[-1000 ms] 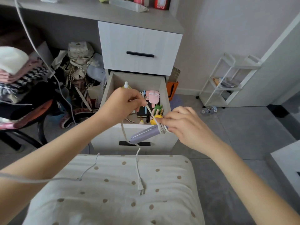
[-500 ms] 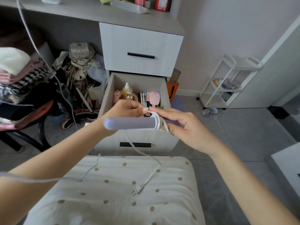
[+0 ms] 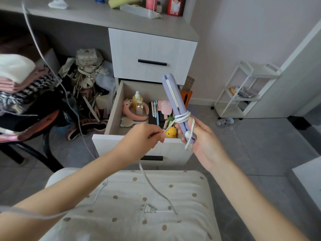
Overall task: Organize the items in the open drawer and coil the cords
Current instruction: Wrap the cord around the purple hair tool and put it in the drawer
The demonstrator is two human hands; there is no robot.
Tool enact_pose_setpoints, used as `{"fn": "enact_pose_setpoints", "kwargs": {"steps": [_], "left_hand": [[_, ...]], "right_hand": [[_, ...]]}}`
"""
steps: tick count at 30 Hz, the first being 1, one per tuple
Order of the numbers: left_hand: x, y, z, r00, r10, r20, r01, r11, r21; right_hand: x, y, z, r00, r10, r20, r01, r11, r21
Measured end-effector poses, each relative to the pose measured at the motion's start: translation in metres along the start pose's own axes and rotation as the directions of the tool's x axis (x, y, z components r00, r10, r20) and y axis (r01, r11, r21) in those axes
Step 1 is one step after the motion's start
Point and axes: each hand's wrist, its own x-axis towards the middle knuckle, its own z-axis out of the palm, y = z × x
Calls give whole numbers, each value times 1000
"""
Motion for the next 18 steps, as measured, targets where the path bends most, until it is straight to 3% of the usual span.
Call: {"fn": "enact_pose_setpoints", "kwargs": {"steps": [3,5,7,12,14,16,18], "left_hand": [[-7,3,5,999,29,23,-32,986,162],[-12,4,9,999,-34,28,31,995,99],[-14,6,8,997,-72,22,71,996,58],[-14,7,-4,995,-65,71,65,998,5],[-13,5,-7,998,-32,59,30,999,25],[-11,4,-8,999,4,39,-5,999,35],[-9,4,-9,999,36,-4,-36,998,59]], "right_hand": [[5,4,-3,996,-50,-69,43,994,-98],[11,4,-12,983,-126,-135,94,971,-222],[18,4,-25,955,-271,-119,195,878,-437],[25,8,-52,900,-436,22,272,521,-809],[23,9,-54,883,-452,125,280,294,-914],[19,13,-52,862,-447,239,307,85,-948],[18,17,-51,842,-419,339,347,-61,-936]]}}
